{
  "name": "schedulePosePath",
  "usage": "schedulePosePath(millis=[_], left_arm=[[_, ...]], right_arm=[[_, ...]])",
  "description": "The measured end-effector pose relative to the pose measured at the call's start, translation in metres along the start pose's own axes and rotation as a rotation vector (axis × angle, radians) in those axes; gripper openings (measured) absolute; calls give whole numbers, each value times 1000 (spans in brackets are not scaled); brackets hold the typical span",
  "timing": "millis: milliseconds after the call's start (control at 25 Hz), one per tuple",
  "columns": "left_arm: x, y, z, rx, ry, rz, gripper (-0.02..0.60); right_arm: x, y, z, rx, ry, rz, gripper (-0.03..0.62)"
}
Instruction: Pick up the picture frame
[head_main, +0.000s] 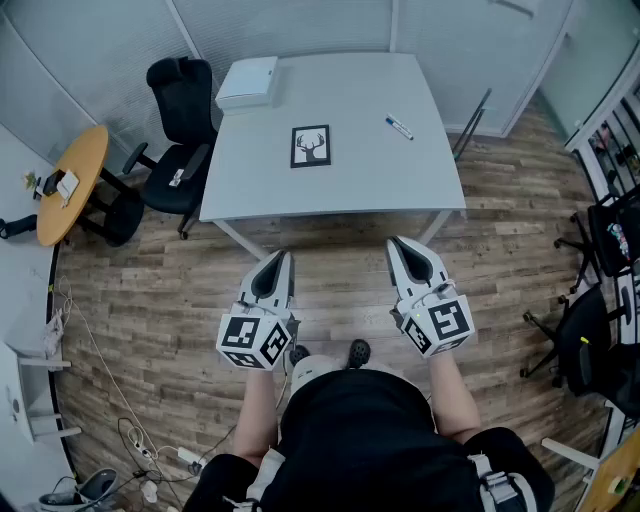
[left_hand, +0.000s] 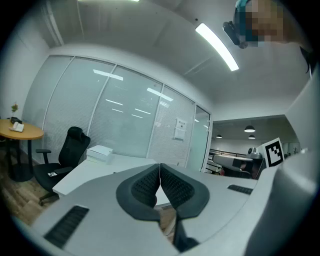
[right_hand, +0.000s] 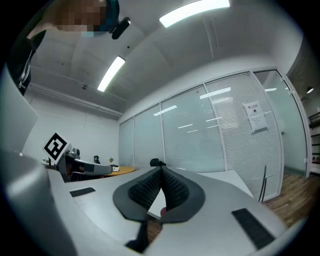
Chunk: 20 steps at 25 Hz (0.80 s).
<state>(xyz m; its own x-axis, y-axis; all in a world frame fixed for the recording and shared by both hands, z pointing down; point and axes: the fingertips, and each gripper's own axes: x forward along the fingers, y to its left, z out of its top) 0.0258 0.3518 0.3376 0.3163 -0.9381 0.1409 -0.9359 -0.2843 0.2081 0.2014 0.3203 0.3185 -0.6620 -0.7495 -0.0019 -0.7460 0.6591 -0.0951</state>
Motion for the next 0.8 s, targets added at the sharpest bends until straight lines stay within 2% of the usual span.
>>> schedulePosePath(millis=[400, 800], left_arm=[[8, -20, -1, 25, 7, -12, 25], [20, -11, -9, 29, 46, -15, 25]], right_arm=[[-7, -4, -1, 10, -7, 39, 15], [10, -5, -11, 64, 13, 46, 17]])
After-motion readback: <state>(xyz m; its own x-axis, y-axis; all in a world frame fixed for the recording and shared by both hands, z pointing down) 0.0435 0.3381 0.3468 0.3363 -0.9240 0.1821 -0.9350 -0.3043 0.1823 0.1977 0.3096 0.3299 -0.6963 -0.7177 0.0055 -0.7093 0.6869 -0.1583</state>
